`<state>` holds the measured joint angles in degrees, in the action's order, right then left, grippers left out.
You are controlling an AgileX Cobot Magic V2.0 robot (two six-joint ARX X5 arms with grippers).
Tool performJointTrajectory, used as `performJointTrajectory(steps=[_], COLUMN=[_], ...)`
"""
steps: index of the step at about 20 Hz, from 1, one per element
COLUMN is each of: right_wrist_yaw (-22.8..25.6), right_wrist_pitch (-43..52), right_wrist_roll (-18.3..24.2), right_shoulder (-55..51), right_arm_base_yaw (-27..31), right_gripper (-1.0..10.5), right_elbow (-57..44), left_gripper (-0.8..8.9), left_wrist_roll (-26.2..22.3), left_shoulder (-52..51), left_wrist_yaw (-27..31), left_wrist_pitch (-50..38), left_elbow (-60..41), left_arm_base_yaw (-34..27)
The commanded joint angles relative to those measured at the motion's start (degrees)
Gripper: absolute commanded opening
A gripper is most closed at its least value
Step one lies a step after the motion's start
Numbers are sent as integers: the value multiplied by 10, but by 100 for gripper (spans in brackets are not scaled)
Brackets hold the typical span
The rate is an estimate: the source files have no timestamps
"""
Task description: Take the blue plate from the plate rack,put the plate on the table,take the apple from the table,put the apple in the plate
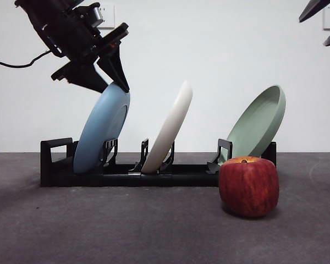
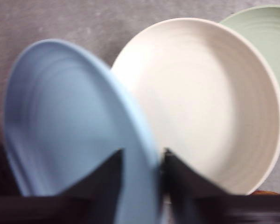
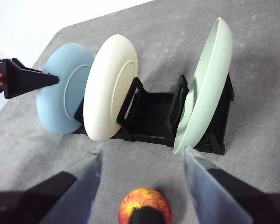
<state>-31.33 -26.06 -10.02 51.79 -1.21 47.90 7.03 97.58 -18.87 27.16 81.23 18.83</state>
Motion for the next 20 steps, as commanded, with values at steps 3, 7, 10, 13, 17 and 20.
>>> performJointTrajectory(steps=[3,7,10,13,17,20], right_wrist_yaw=[2,2,2,2,4,4], right_wrist_pitch=[2,3,2,3,2,2], right_wrist_roll=[5,5,7,7,7,9], right_shoulder=[1,1,1,1,1,6], right_arm_base_yaw=[0,0,0,0,0,0], right_gripper=[288,284,284,284,285,285], right_elbow=[3,3,3,3,3,3], left_gripper=[-9,-9,-8,-8,-8,-8], left_wrist_roll=[-10,-17,-64,-123,-166,-169], left_shoulder=[2,-1,-2,-14,-72,-106], left_wrist_yaw=[-22,-37,-36,22,136,194], left_wrist_pitch=[-2,45,139,255,364,446], left_elbow=[15,83,168,247,260,260], left_arm_base_yaw=[8,27,47,79,143,194])
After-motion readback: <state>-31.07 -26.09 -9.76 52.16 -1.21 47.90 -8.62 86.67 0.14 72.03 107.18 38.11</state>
